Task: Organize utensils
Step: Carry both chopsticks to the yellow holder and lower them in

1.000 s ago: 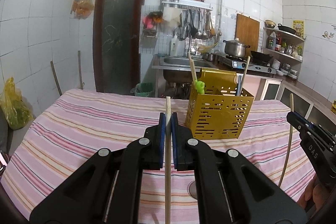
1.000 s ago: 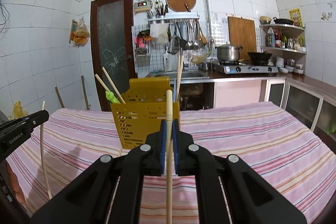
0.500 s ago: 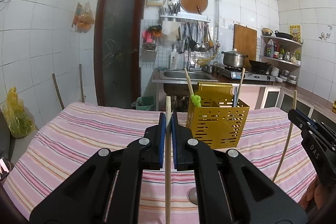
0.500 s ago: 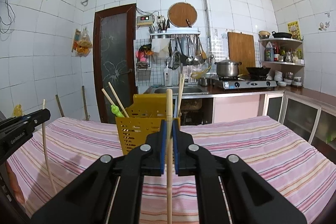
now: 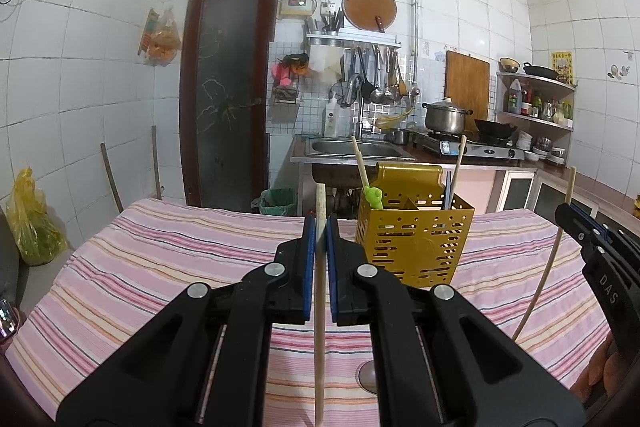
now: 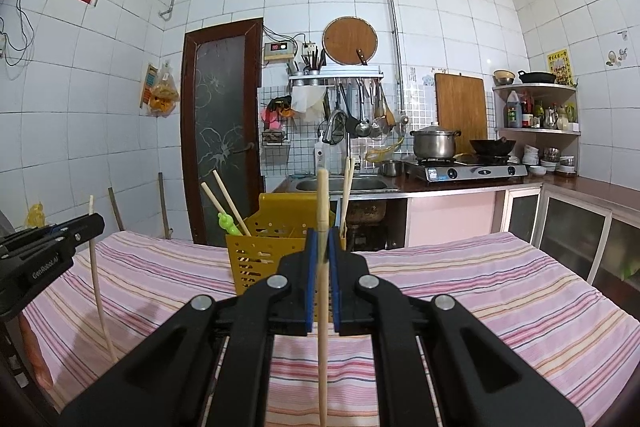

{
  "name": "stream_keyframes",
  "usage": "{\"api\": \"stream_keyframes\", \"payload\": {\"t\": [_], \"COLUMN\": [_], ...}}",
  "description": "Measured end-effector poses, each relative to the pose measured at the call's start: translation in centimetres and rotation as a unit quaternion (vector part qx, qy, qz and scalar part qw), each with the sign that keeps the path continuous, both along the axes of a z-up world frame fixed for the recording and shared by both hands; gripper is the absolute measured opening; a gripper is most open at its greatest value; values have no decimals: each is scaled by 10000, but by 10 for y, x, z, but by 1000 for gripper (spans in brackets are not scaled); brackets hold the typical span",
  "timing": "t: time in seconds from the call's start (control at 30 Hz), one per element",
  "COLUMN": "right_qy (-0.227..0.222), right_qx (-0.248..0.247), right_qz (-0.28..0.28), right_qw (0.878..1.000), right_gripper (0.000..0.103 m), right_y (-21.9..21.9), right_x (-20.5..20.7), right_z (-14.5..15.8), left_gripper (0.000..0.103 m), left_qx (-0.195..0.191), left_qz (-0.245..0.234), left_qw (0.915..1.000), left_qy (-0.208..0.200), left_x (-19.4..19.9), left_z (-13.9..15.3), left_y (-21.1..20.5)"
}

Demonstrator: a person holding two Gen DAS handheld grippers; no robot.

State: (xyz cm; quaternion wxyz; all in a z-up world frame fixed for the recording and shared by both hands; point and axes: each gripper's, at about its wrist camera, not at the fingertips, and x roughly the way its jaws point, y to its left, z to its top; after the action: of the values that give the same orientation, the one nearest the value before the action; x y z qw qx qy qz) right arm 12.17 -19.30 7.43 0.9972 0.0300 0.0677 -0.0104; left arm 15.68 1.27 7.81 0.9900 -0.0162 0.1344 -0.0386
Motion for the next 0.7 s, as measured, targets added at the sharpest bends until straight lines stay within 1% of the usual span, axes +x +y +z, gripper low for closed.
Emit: {"api": "stream_keyframes", "payload": {"t": [0.27, 0.37, 0.47, 0.57, 0.7], "right_qy": [90, 111, 86, 28, -189], "right_qx": [50, 10, -50, -128, -119], "right_qz": [-17, -28, -10, 14, 69], "right_qw": [9999, 9999, 10000, 9999, 9997], "right_gripper": [6, 6, 6, 6, 6], "right_y": [-2, 0, 2, 4, 1], "right_x": [6, 8, 10, 13, 21], "right_z": [1, 6, 17, 30, 66], "left_gripper": [4, 4, 4, 4, 4], "left_qx": [27, -57, -130, -199, -346], "left_qz": [-65, -115, -236, -325, -476], "left_qw": [10000, 9999, 9996, 9993, 9982], "left_qy": [16, 33, 82, -5, -61], "left_x": [2, 6, 12, 18, 35], "left_z": [7, 15, 24, 41, 74], "left_y": [-5, -3, -4, -3, -5]}}
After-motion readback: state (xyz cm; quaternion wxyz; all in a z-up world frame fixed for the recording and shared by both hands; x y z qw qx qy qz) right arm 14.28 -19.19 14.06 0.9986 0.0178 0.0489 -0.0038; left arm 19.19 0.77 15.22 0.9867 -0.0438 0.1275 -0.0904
